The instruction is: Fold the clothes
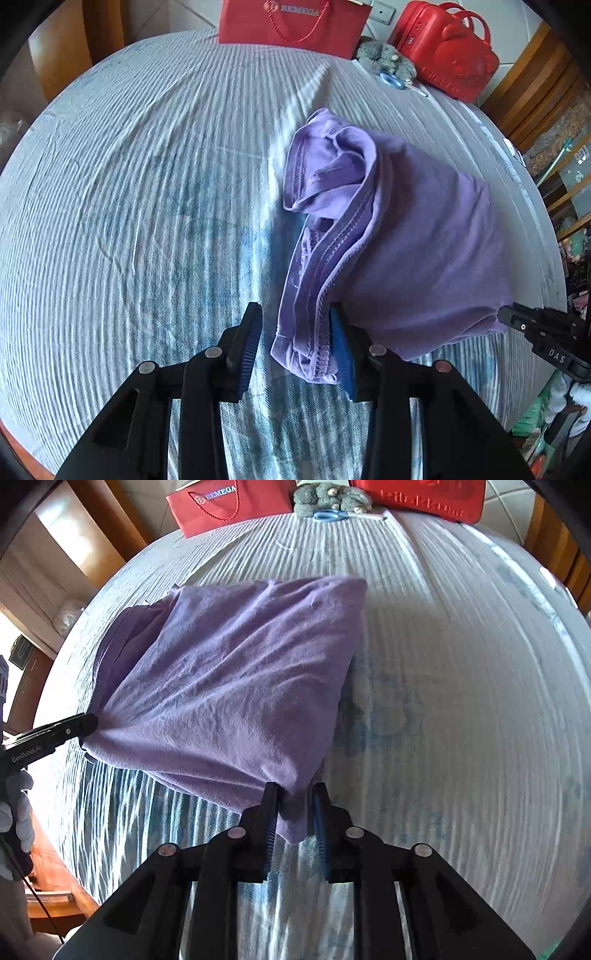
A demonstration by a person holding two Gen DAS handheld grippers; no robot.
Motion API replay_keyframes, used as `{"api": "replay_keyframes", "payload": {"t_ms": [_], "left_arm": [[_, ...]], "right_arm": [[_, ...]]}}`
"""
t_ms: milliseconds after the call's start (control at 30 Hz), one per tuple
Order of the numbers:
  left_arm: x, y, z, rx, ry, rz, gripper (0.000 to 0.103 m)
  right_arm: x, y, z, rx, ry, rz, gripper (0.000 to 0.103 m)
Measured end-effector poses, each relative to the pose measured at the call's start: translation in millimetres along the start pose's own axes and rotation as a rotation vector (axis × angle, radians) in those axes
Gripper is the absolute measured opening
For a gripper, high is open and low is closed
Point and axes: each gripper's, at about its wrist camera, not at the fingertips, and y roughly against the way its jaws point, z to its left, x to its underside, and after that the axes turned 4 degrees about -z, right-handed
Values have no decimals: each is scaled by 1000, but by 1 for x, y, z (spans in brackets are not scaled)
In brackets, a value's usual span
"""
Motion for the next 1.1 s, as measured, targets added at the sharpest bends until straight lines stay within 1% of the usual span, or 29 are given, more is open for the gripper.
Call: {"api": "replay_keyframes", "payload": {"t_ms": [33,100,167,233,300,400,500,567,633,733,800,900,933,967,1000,1033,1067,1100], "left_arm": [[-6,5,-4,5,-10,-20,39],[-19,16,-11,15,-29,-59,55],[-31,23,-18,19,-44,-92,55],[-43,16,-20,-4,-40,-94,55],[-46,6,-24,-7,-26,-72,55],[-51,-4,-27,-11,-29,-51,55],[-61,-12,-27,-15,-36,-34,55],[-68,-17,-27,-17,-40,-23,55],[-77,-24,-26,-10,-49,-5,55],[-89,-31,-28,30,-84,12,55],[-95,-35,-33,69,-105,17,55],[-98,-39,-42,118,-136,21,55],[-99,-41,-44,129,-145,24,55],[-99,-44,-46,125,-157,25,55],[-100,-48,-47,100,-174,26,55],[-100,-52,-46,58,-192,26,55],[-102,-57,-43,3,-205,26,50],[-104,-63,-39,-43,-208,29,35]], "right_arm": [[-4,8,0,11,20,-23,20],[-17,24,0,36,57,-79,21],[-32,32,-3,49,72,-122,23],[-47,32,-9,48,64,-141,27],[-60,22,-10,38,44,-127,27],[-68,9,-16,8,14,-94,29],[-72,-4,-21,-2,-27,-54,43],[-76,-8,-23,-11,-66,-45,45],[-81,-12,-25,-19,-106,-42,54],[-91,-20,-24,-24,-138,-41,58],[-96,-26,-22,3,-150,-34,60],[-99,-37,-21,17,-174,-18,61],[-100,-40,-21,20,-182,-12,61],[-100,-42,-20,18,-187,-9,61],[-101,-45,-20,14,-189,-6,57],[-101,-46,-19,35,-184,-1,29],[-101,-48,-19,53,-182,3,14],[-101,-50,-21,56,-197,6,12]]}}
